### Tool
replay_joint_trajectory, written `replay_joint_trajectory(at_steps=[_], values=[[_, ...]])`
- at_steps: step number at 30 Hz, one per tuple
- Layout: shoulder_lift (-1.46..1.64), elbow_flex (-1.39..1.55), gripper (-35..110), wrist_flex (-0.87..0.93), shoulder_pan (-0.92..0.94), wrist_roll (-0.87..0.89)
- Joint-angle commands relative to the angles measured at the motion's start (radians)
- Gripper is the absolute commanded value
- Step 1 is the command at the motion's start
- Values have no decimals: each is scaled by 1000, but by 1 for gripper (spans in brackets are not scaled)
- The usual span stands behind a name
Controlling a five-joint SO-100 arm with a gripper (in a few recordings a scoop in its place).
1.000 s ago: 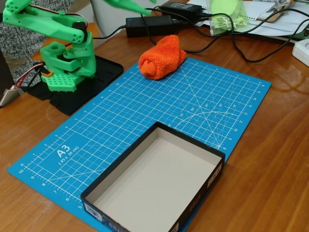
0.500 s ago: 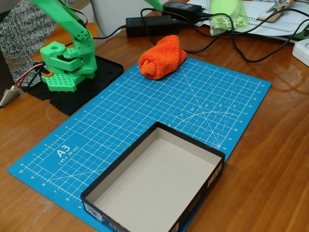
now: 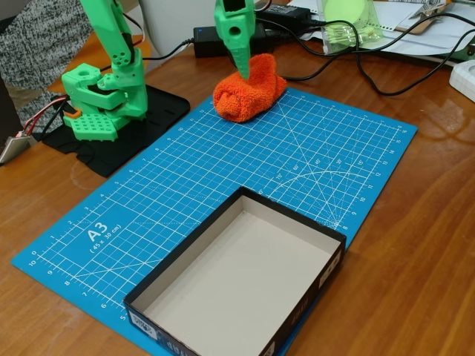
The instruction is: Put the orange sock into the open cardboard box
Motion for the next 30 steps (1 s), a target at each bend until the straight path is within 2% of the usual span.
replay_joint_trajectory(at_steps=[1,7,10,12,15,17,20,23,28,30], values=[[41,2,27,-3,-12,-109],[77,-25,28,100,-63,-176],[103,15,24,129,-97,-60],[140,35,20,58,-112,183],[212,17,21,-40,-84,696],[252,-17,25,-23,-41,1045],[276,-35,25,35,-29,1439],[285,-14,23,61,-52,1709],[302,91,24,28,-71,1997],[310,149,19,28,-55,2118]])
